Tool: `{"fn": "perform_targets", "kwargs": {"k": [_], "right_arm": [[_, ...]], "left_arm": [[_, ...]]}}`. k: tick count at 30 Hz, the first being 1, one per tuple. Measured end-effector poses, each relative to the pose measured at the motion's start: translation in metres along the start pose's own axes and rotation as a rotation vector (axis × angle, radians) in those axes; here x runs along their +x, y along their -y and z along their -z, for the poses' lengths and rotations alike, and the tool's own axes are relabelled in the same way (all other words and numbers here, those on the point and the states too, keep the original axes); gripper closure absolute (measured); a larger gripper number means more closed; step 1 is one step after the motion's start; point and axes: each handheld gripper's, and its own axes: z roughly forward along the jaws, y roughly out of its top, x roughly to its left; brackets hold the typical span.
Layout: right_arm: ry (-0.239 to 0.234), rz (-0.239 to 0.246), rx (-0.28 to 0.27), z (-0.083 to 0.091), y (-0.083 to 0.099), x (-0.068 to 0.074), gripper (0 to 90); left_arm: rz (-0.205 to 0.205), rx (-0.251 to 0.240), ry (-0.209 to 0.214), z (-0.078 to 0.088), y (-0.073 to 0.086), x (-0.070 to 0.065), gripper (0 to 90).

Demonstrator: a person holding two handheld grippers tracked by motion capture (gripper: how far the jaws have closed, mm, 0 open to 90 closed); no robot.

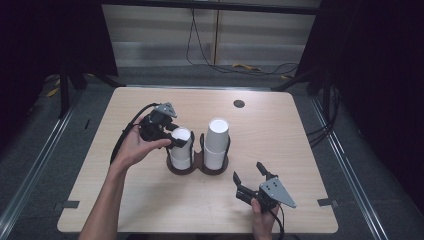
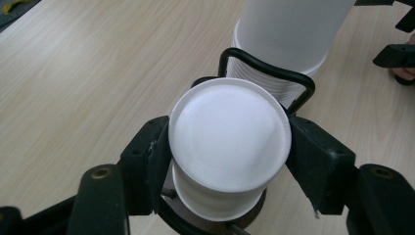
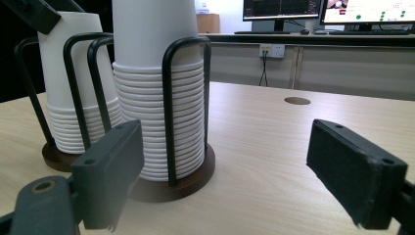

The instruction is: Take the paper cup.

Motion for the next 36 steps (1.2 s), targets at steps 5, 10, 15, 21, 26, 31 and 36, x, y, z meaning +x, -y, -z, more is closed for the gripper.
{"fn": "perform_targets", "kwargs": {"k": [5,10,15,21,26,31,36], "right_arm": [[0.005,-0.002,-0.002,0.0,0.0,0.0,13.6],[0.004,-0.001,-0.003,0.0,0.0,0.0,13.5],[0.005,0.0,-0.004,0.0,0.0,0.0,13.6],[0.006,0.0,-0.005,0.0,0.0,0.0,13.5],[0.007,0.0,-0.004,0.0,0.0,0.0,13.6],[0.007,-0.001,-0.005,0.0,0.0,0.0,13.6],[0.007,0.003,-0.002,0.0,0.0,0.0,13.6]], "left_arm": [[0.008,-0.01,0.005,0.001,0.0,0.0,35.9],[0.004,-0.013,0.015,0.002,0.001,0.001,36.1],[0.017,-0.029,0.021,0.003,0.002,0.001,36.1],[0.012,-0.051,0.02,0.007,0.002,0.0,36.4],[0.013,-0.098,0.024,0.015,0.0,0.0,36.4],[0.015,-0.104,0.028,0.019,0.0,0.0,36.4],[0.017,-0.12,0.018,0.022,0.001,-0.001,36.5]]}}
